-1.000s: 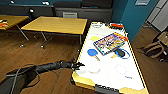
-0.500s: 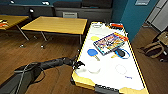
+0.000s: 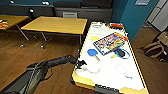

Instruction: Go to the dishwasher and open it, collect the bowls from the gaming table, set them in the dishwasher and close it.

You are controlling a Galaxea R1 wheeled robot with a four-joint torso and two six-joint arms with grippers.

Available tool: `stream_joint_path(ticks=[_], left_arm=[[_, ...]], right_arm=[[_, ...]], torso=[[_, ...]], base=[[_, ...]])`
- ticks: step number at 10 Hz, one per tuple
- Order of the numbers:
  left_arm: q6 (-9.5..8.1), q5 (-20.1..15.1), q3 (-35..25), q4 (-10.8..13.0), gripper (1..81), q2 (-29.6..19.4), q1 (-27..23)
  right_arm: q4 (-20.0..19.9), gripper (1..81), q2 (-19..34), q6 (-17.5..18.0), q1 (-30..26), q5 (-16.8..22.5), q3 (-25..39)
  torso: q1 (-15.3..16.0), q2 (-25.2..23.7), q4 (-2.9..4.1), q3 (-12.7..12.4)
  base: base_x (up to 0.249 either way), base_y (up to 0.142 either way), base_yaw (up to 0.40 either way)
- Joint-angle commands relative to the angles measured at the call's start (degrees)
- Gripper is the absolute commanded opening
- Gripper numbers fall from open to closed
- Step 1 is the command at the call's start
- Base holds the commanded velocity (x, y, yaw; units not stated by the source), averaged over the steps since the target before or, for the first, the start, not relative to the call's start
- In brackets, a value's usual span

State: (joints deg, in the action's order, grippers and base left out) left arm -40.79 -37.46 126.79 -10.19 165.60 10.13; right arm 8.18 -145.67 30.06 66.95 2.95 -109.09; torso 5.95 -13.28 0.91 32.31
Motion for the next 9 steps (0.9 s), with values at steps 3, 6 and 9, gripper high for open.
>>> stream_joint_path(ticks=[3,6,9], left_arm=[[-3.24,-5.96,2.58,2.81,81.1,4.92,-10.7],[-4.12,-5.87,3.46,5.27,81.1,7.29,-8.68],[-4.47,-5.17,4.78,7.64,81.1,9.05,-3.94]], right_arm=[[0.7,1.0,1.14,0.0,-2.29,3.29,1.0],[0.61,1.0,0.88,0.0,-2.21,3.29,0.74],[0.52,1.0,0.52,0.0,-2.21,3.29,0.21]], torso=[[0.0,0.0,0.0,0.0],[0.0,0.0,0.0,0.0],[0.0,0.0,0.0,0.0]], base=[[0.0,0.0,0.0],[0.0,0.0,0.0],[0.0,0.0,0.0]])
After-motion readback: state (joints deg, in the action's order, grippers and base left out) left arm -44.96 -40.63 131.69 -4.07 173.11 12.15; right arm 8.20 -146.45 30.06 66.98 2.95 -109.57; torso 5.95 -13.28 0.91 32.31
